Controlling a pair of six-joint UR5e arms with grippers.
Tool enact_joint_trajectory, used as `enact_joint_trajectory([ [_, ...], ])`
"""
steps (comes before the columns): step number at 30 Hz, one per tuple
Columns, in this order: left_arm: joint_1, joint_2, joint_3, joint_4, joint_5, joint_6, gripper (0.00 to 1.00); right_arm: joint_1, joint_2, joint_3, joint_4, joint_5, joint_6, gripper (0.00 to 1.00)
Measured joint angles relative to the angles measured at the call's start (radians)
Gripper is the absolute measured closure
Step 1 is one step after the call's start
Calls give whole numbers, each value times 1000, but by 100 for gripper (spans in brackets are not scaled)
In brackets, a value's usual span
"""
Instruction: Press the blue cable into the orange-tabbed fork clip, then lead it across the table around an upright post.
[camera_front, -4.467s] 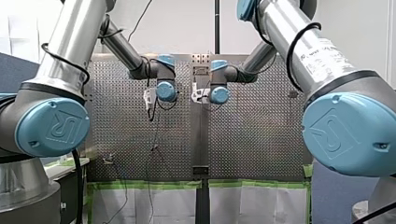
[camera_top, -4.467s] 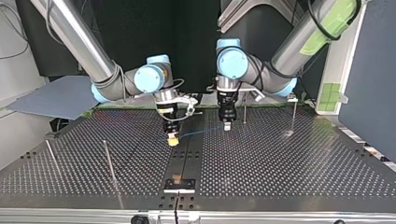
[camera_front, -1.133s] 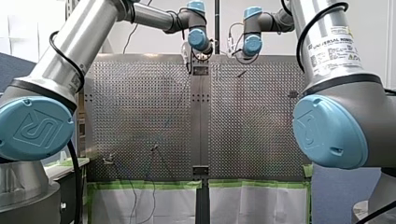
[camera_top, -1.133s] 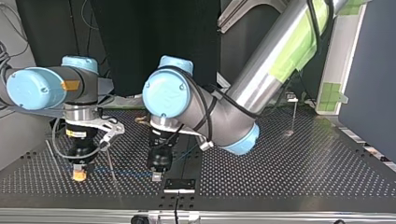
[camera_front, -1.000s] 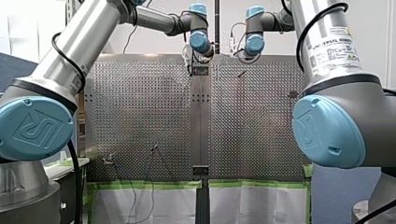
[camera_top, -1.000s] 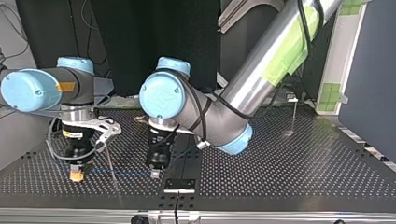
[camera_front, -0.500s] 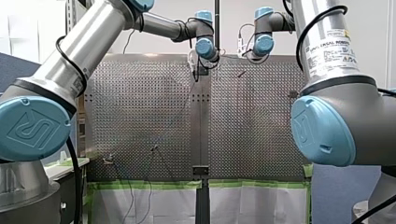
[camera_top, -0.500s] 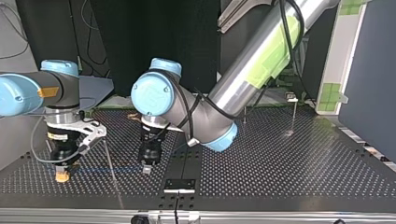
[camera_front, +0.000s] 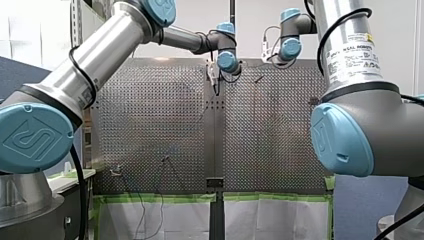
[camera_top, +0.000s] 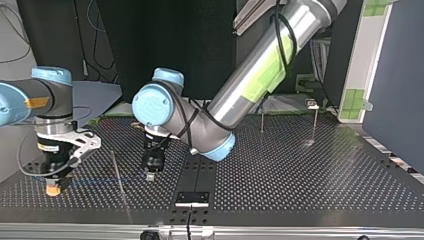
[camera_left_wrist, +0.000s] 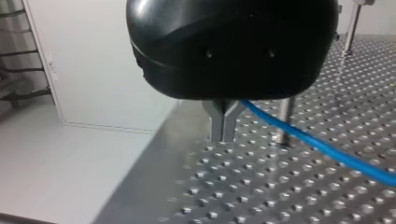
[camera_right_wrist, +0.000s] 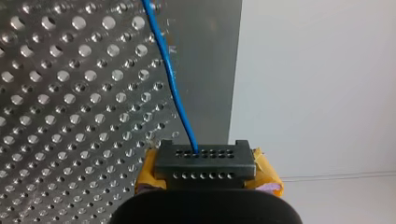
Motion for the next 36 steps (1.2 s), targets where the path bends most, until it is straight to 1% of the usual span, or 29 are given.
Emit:
enact_joint_trajectory([
  [7, -6, -33, 15, 12, 1, -4, 100, -21, 7, 0, -1, -9, 3, 100],
  [11, -7, -37, 16, 17, 2, -5, 100, -31, 23, 1, -1, -12, 4, 100],
  [15, -5, -40, 18, 26, 4, -5, 100, -35, 34, 1, -1, -13, 5, 100],
  [18, 0, -52, 25, 32, 9, -5, 100, -37, 39, 2, -2, -13, 6, 100],
  [22, 1, -88, 35, 38, 14, -5, 100, -40, 51, 2, -3, -13, 6, 100],
  [29, -2, -149, 63, 42, 11, -5, 100, -43, 96, 7, -3, -19, 6, 100],
  [36, -3, -160, 67, 42, 6, -5, 100, -47, 118, 33, -10, -23, 4, 100],
])
